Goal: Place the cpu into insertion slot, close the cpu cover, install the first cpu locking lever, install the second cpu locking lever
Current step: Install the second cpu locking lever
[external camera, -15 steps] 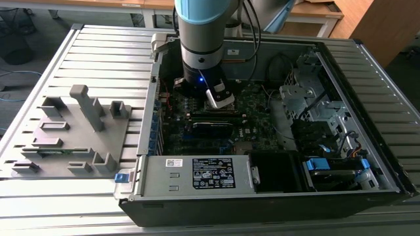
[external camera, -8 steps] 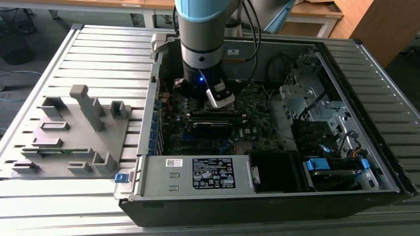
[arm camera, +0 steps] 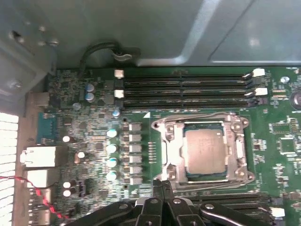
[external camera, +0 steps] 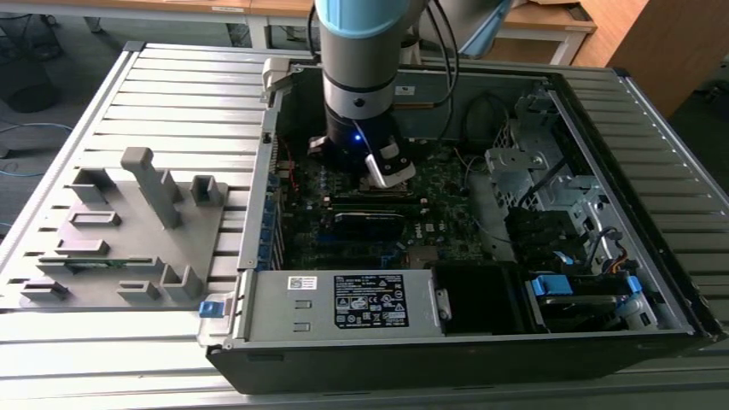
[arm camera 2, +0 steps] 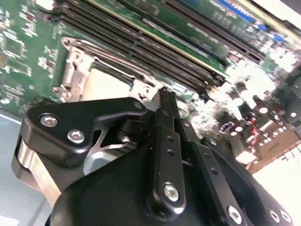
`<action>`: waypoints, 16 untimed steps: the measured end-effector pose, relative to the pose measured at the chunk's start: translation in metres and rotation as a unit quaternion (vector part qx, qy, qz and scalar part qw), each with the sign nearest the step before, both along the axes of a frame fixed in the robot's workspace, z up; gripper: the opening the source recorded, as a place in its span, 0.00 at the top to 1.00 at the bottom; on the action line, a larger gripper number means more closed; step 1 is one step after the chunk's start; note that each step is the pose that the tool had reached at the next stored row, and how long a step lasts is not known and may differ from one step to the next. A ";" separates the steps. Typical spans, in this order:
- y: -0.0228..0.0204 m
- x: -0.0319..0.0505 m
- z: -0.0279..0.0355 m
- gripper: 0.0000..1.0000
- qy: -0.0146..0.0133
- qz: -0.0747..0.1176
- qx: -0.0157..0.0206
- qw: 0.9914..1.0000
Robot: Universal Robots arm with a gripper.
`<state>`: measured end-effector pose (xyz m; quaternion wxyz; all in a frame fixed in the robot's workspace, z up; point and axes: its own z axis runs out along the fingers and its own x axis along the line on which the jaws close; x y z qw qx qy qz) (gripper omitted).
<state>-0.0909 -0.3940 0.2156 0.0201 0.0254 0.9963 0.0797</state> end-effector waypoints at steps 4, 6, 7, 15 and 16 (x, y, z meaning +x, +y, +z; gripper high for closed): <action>0.0000 0.0115 0.0000 0.89 0.002 0.000 0.000 1.000; 0.0002 0.0155 0.0000 0.89 0.002 0.000 -0.001 1.000; 0.0006 0.0168 0.0000 0.89 0.002 0.000 -0.002 1.000; 0.0149 0.0184 0.0000 0.89 0.002 0.000 -0.020 1.000; 0.0167 0.0185 -0.0001 0.89 0.002 0.000 -0.022 1.000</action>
